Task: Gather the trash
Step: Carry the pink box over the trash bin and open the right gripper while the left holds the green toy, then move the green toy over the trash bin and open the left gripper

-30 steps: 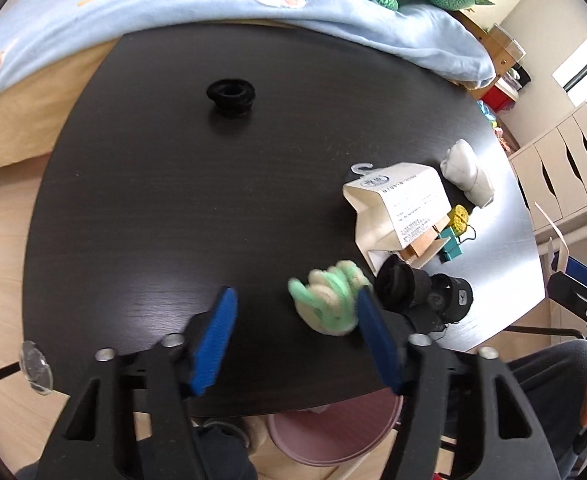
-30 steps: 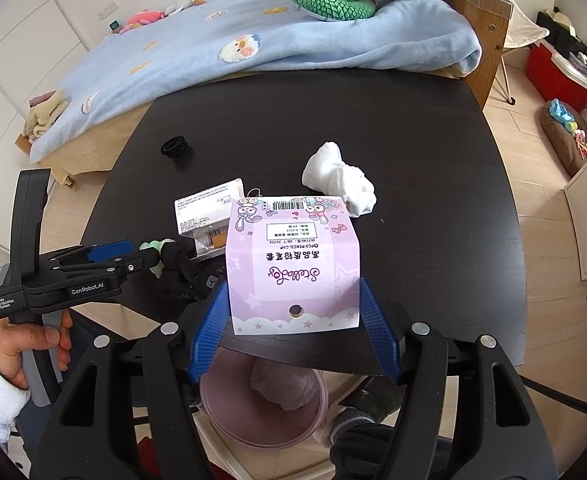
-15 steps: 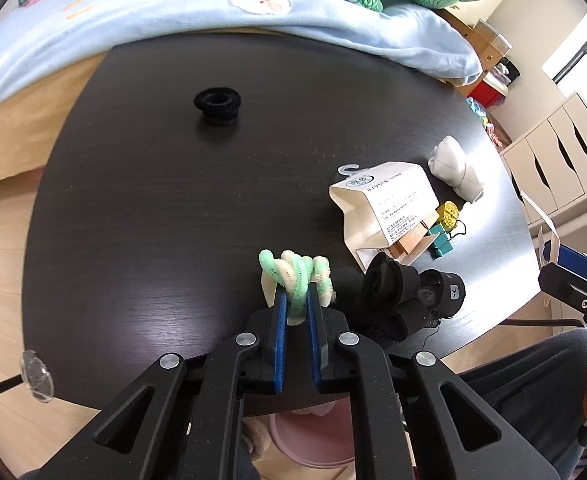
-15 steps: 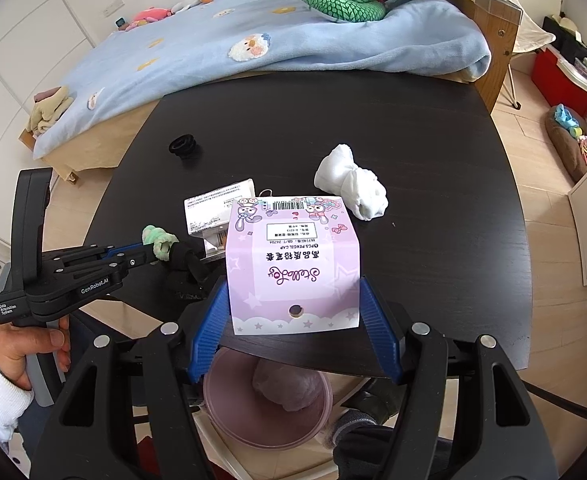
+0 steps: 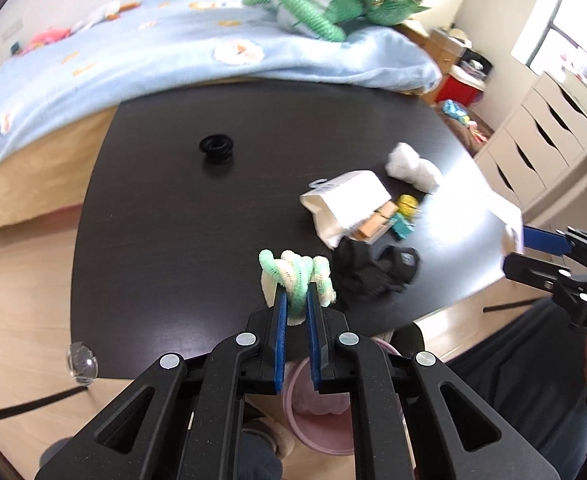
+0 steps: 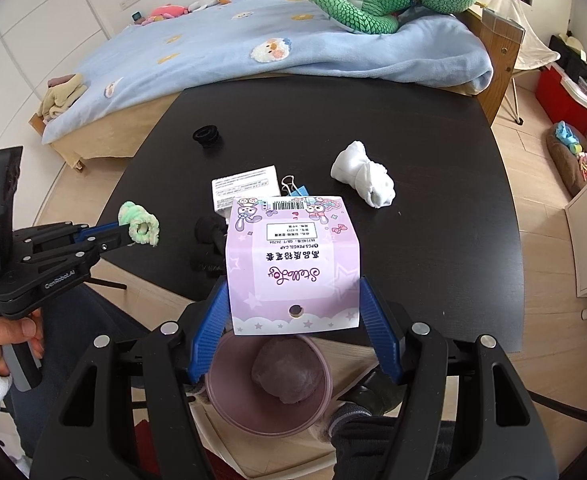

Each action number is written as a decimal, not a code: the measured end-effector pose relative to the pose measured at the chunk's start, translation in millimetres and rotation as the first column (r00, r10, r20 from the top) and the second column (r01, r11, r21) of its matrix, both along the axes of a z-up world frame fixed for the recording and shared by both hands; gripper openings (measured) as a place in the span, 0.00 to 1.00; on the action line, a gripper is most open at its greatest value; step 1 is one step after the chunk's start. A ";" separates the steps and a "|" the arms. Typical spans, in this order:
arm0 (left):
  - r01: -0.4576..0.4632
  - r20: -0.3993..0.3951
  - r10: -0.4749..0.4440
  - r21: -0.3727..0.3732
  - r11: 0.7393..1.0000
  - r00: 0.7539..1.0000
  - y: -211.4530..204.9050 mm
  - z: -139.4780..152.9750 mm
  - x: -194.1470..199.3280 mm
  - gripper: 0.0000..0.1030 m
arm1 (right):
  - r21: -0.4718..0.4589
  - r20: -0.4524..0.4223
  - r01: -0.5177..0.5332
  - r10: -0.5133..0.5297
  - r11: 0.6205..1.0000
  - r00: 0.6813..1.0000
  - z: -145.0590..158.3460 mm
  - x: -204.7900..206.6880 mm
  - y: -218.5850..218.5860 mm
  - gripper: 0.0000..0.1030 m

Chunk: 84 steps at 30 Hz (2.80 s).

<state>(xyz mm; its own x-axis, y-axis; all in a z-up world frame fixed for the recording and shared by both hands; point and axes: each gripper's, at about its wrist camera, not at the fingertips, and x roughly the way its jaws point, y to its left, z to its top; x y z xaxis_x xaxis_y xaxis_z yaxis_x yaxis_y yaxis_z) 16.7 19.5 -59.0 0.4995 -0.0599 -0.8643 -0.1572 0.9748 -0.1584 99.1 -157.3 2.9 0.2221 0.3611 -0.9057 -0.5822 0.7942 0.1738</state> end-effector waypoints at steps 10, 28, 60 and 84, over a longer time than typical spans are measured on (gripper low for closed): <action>0.067 0.062 -0.069 0.026 0.997 0.996 -28.7 21.5 -45.2 0.09 | -0.001 0.003 -0.064 0.064 0.998 0.998 8.2 -46.4 -7.4 0.62; 0.053 0.096 -0.054 0.022 0.998 0.994 -26.7 36.2 -85.8 0.09 | -0.006 -0.075 -0.203 0.202 0.979 0.977 -7.4 -103.2 10.9 0.65; 0.269 0.080 -0.271 0.029 0.963 0.959 -88.8 28.2 -79.3 0.09 | -0.050 0.038 0.056 -0.054 0.997 0.998 15.5 -64.9 -48.7 0.95; 0.205 0.023 -0.206 0.044 0.978 0.978 -90.5 14.4 -71.4 0.92 | -0.019 0.042 0.120 -0.119 0.993 0.992 19.4 -55.5 -71.1 0.95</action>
<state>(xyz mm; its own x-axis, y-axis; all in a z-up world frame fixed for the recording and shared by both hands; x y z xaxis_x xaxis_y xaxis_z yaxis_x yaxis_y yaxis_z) -54.7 -71.0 -44.5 0.5034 -0.1283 -0.8545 0.0507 0.9916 -0.1190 43.6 -228.5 22.3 0.2988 0.3102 -0.9025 -0.4894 0.8617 0.1342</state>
